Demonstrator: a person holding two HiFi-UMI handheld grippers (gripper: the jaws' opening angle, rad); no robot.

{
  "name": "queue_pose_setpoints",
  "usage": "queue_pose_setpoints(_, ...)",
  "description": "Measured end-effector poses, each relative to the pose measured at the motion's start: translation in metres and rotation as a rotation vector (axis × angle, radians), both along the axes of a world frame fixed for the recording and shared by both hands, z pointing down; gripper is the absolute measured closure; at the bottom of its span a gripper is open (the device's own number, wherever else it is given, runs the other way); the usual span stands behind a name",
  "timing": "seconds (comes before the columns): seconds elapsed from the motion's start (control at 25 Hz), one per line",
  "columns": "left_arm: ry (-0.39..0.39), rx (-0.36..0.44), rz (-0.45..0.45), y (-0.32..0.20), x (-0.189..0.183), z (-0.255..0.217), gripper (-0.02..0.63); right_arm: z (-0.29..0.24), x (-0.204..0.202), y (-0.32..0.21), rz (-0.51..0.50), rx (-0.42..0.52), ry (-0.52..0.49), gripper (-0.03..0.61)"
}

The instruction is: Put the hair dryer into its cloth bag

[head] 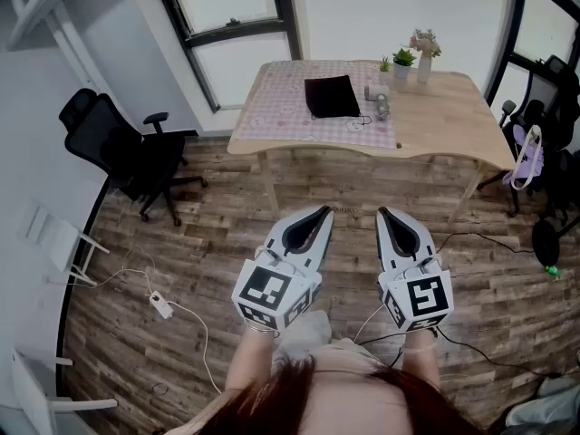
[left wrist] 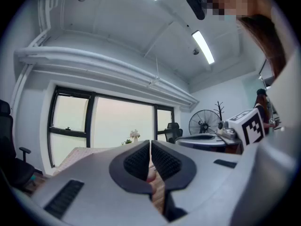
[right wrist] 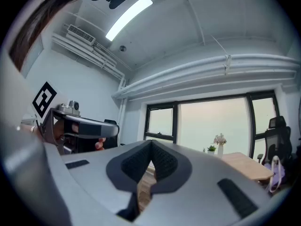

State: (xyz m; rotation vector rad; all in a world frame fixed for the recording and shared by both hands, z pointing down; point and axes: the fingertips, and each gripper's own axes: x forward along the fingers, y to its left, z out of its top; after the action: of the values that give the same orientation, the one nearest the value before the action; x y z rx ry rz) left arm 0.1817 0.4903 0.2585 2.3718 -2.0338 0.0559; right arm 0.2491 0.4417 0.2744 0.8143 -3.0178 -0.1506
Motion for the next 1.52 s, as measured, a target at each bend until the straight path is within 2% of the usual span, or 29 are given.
queue_pose_setpoints(0.36, -0.003, 0.008, 0.016, -0.029, -0.022, 0.002, 0.600, 0.013, -0.026, -0.019, -0.011, 0.009, 0.033, 0.578)
queue_pose_setpoints(0.64, 0.000, -0.013, 0.037, -0.056, -0.048, 0.005, 0.600, 0.019, -0.049, -0.040, -0.043, -0.058, 0.010, 0.578)
queue_pose_setpoints(1.0, 0.000, -0.034, 0.081, -0.090, -0.082, 0.018, 0.600, 0.025, -0.078, -0.080, 0.022, -0.131, -0.039, 0.578)
queue_pose_setpoints(1.52, -0.015, -0.038, 0.158, -0.126, -0.130, 0.020, 0.600, 0.023, -0.130, -0.117, 0.104, -0.108, -0.031, 0.578)
